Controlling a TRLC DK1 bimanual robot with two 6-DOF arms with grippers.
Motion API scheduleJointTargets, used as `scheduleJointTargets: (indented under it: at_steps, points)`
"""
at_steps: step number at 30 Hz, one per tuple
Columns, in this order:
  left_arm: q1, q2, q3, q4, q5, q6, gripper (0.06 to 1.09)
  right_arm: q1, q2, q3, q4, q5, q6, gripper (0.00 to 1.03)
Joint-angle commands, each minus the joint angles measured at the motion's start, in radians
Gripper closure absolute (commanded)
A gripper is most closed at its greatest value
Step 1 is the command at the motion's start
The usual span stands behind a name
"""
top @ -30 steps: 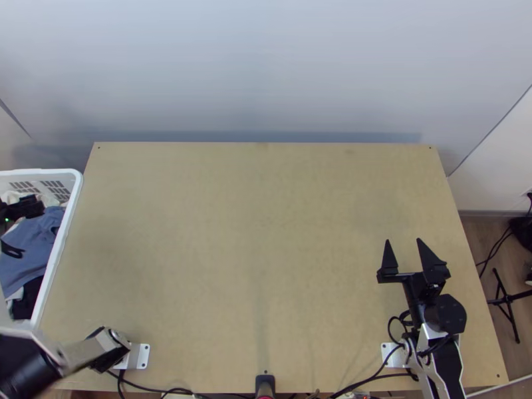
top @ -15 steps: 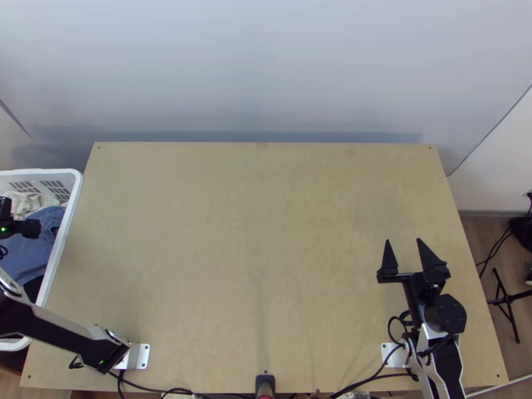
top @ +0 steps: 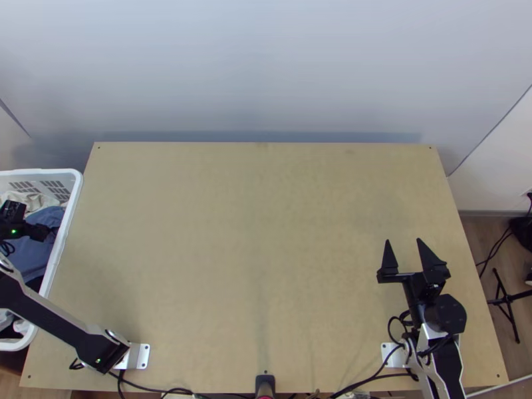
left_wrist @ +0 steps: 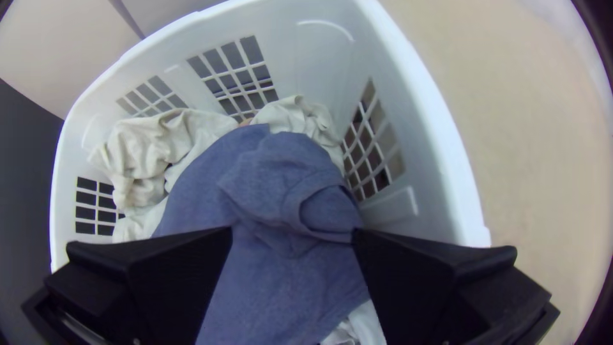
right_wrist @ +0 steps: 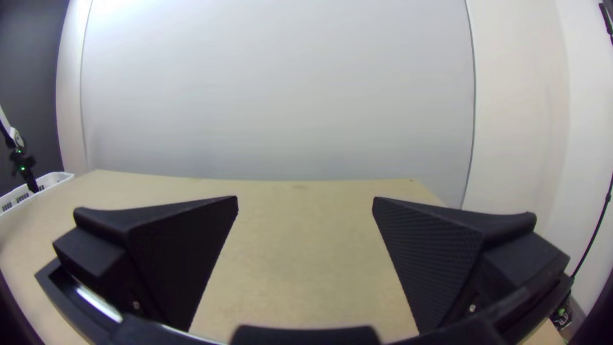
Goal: Fold the t-shirt
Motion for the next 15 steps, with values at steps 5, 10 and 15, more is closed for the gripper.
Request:
scheduleJointTargets:
  at_steps: [5, 10, 15]
  points:
    - [-0.007, 0.109, 0.014, 0.131, 0.005, -0.002, 0.4, 0.0, 0.0, 0.001, 0.0, 0.0, 0.0, 0.05]
    - [-0.019, 0.11, -0.021, 0.135, 0.001, -0.001, 0.4, 0.002, 0.0, 0.001, 0.0, 0.0, 0.0, 0.05]
    - [-0.03, 0.125, -0.032, 0.141, -0.005, -0.008, 0.4, 0.0, 0.0, 0.001, 0.0, 0.0, 0.0, 0.05]
